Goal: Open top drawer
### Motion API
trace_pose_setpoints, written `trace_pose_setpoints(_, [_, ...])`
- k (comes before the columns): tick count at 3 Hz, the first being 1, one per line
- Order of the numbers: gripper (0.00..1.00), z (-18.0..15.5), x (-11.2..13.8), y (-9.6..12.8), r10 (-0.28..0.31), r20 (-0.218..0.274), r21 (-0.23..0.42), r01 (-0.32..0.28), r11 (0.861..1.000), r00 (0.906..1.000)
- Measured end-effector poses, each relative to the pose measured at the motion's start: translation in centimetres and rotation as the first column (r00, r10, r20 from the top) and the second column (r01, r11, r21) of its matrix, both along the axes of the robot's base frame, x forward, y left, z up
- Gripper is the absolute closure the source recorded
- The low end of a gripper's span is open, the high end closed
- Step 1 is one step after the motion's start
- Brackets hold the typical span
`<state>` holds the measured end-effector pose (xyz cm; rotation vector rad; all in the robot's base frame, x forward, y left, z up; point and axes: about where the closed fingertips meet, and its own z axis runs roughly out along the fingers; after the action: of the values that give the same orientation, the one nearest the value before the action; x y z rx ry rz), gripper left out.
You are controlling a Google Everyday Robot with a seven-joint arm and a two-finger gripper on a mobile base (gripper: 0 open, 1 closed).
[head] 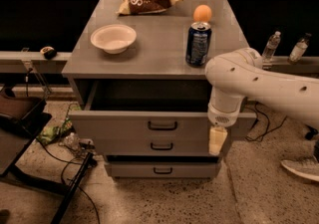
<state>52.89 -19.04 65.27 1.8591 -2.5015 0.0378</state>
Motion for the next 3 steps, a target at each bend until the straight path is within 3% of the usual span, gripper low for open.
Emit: trace_pose_setpoints(3, [1.0,0.43,-0.82,-0.37,-0.011,-0.011,0.0,0.011,1.0,0.9999])
